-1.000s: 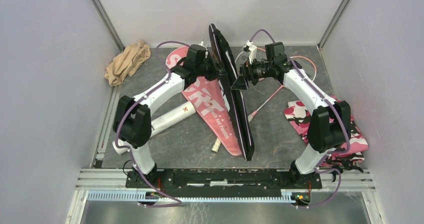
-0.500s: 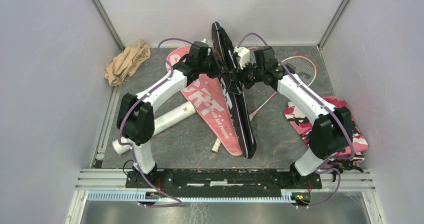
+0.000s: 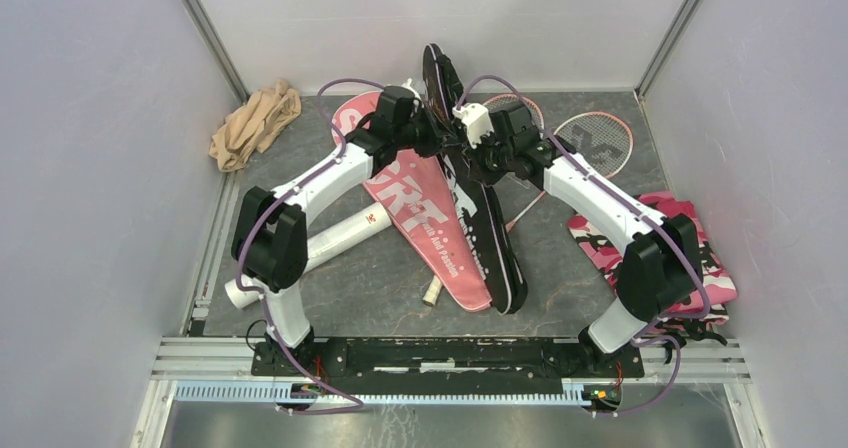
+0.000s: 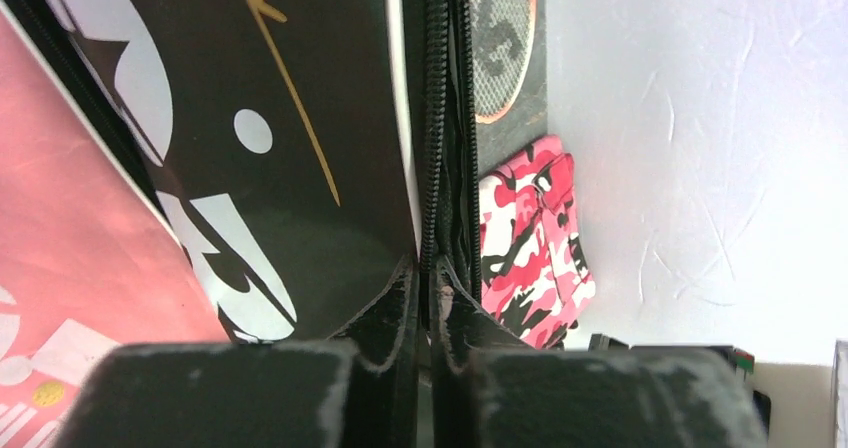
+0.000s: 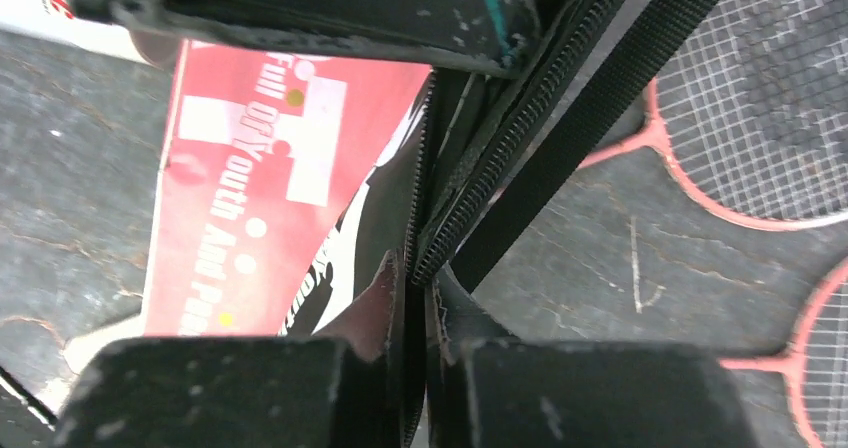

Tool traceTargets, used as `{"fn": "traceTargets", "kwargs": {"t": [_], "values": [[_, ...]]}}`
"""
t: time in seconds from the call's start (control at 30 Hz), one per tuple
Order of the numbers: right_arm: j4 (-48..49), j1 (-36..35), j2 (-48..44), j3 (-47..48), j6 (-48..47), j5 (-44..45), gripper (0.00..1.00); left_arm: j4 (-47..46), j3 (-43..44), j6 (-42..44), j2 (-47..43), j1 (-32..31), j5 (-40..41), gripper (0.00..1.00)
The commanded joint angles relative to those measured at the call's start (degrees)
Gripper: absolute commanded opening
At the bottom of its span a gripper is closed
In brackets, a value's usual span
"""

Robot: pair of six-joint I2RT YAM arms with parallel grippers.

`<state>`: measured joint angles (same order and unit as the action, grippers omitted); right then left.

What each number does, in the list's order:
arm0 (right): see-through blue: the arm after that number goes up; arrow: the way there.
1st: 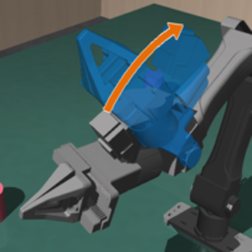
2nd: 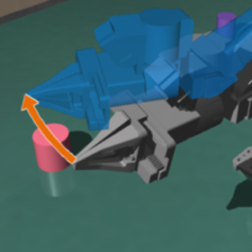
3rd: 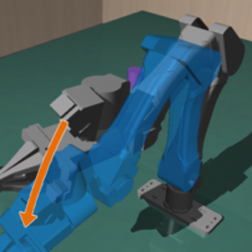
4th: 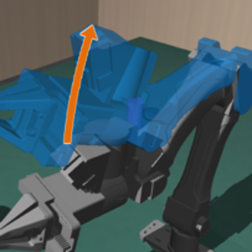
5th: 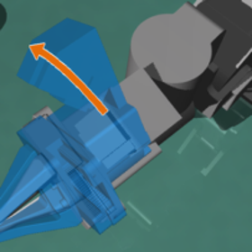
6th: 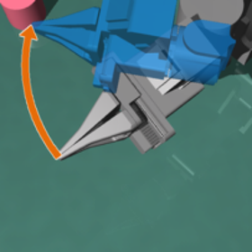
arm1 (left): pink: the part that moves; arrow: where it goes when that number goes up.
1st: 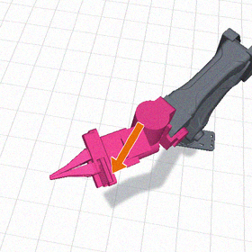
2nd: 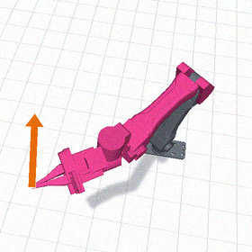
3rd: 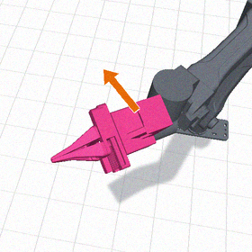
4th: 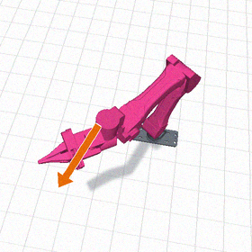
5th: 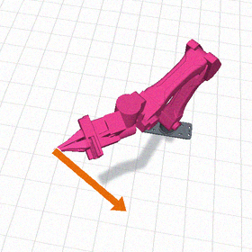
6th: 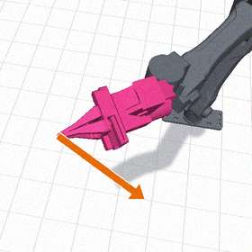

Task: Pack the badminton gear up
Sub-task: Adjust the racket bag at the center of the board.

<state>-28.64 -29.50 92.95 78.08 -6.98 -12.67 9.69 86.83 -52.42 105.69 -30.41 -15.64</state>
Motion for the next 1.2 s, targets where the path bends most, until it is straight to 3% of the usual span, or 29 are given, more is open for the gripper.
{"fn": "traceTargets", "kwargs": {"t": [0.0,0.23,0.33,0.5,0.87,1.17], "values": [[-1.19,0.42,-3.00,4.86,-4.45,6.54,0.00,-10.96,-2.55,1.57,-5.57,1.45,-7.45,0.15],[-4.04,2.93,-8.18,6.31,-14.19,4.67,0.00,-12.05,-2.01,17.96,-12.02,5.80,-18.01,0.66],[-5.35,4.20,-10.00,5.71,-18.54,0.56,0.00,-4.51,-1.28,30.20,-16.20,6.88,-18.03,0.78],[-6.59,6.03,-12.39,3.55,-25.78,-6.42,0.00,9.50,2.96,53.37,-21.71,7.11,-15.79,0.83],[-8.49,8.08,-14.59,-2.32,-34.95,-22.71,0.00,37.34,15.02,95.63,-22.23,7.18,-31.17,0.87],[-12.12,8.08,-16.27,-5.42,-42.59,-26.19,0.00,52.43,16.76,118.12,-18.31,7.10,-32.26,0.91]]}}
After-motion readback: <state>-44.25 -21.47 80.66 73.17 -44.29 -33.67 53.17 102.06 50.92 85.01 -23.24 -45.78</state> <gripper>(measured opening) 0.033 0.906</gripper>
